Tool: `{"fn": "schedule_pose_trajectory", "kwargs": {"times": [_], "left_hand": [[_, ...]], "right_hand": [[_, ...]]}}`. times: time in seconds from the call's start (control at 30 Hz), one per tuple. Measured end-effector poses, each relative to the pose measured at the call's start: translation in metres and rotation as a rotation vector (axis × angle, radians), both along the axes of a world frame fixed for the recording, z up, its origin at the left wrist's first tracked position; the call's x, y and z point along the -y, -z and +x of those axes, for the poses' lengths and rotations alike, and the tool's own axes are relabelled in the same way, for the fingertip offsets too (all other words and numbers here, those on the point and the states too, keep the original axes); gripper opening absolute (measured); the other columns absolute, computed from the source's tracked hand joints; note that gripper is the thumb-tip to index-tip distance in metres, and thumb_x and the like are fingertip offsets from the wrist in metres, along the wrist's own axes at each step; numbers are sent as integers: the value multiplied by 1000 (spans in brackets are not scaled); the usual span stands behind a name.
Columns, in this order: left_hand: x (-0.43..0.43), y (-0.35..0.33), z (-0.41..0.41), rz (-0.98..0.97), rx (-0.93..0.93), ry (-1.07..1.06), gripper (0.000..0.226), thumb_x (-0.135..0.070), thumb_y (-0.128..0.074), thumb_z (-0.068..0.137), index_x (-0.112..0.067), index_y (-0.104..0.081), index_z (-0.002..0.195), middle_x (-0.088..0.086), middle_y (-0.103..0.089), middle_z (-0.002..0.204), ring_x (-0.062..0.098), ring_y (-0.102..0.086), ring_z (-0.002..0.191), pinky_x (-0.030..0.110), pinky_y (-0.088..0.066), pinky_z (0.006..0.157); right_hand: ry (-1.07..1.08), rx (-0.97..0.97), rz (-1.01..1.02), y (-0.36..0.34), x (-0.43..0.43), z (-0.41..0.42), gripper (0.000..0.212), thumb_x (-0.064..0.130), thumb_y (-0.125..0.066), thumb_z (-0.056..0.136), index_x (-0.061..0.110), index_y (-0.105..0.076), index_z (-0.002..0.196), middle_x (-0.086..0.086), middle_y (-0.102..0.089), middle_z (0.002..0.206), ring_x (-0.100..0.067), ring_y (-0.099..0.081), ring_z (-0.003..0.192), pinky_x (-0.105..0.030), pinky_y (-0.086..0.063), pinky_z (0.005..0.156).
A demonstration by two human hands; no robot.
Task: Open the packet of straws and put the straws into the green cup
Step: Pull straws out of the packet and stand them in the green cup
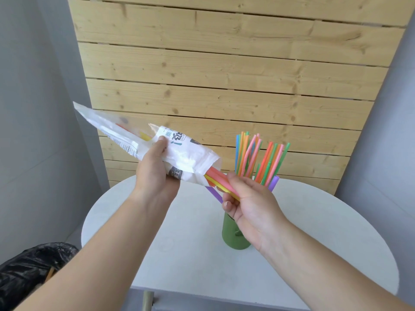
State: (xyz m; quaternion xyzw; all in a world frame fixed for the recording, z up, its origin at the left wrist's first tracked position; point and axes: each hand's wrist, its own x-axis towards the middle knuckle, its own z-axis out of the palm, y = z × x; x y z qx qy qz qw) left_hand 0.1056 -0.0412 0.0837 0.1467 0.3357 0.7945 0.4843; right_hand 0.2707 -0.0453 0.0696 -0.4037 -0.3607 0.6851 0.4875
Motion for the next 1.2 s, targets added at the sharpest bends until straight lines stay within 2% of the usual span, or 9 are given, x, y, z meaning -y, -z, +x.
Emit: {"fn": "schedule_pose_trajectory", "kwargs": {"times": [0.13,0.3,0.43,0.53,0.6,0.77,0.87,0.97,1.2], "left_hand": [[-1,0,-5,9,51,-29,36,-19,-60,106,-7,-63,139,11,-74,133,28,-73,120,45,-58,102],[-2,3,-14,-14,113,-42,37,-20,-61,105,-6,-63,139,10,-75,130,27,-75,117,45,-59,100],[-1,2,-19,-18,142,-48,33,-20,-60,106,-6,-65,136,9,-76,128,26,-75,115,43,-61,97],[-1,2,-22,-7,164,-43,28,-20,-59,106,-7,-66,129,8,-77,124,25,-75,116,43,-59,100],[-2,3,-23,-3,176,-34,19,-21,-58,107,-8,-68,118,6,-80,110,25,-75,114,43,-59,101],[-3,7,-22,-6,217,-29,14,-20,-59,107,-8,-67,106,7,-82,84,25,-78,100,46,-58,102],[-5,9,-22,-17,222,-35,13,-20,-59,106,-9,-66,107,6,-82,79,25,-77,95,46,-59,99],[-6,9,-23,-29,214,-42,12,-19,-59,107,-9,-66,105,4,-81,75,23,-77,88,43,-63,86],[-8,12,-22,-34,198,-38,13,-19,-58,107,-9,-66,105,4,-81,76,22,-77,89,42,-62,89]], "right_hand": [[9,104,81,-1,-7,6,15,17,-67,95,3,-71,96,-12,-59,81,-10,-53,44,-21,-44,40],[24,198,206,-13,-18,19,13,19,-68,94,7,-69,89,6,-57,54,-9,-53,44,-21,-43,40],[13,328,326,-29,-26,38,14,18,-68,94,4,-70,94,-2,-55,66,-9,-51,45,-20,-41,40],[-3,404,425,-43,-30,56,13,18,-68,94,6,-72,90,-4,-52,61,-12,-48,47,-20,-38,39],[-19,464,474,-50,-32,69,15,19,-67,94,5,-71,90,-6,-53,58,-14,-46,48,-20,-38,39],[-44,573,492,-66,-39,95,18,17,-65,95,0,-71,93,-5,-55,67,-11,-48,47,-18,-39,39],[-52,604,486,-74,-43,109,20,17,-64,95,-1,-71,98,-7,-53,74,-10,-47,47,-17,-39,38],[-70,628,480,-82,-47,123,20,19,-63,96,1,-71,98,-6,-51,76,-12,-46,50,-18,-38,39],[-92,680,472,-93,-52,144,21,20,-63,94,1,-71,95,-2,-53,68,-11,-45,49,-18,-37,39]]}}
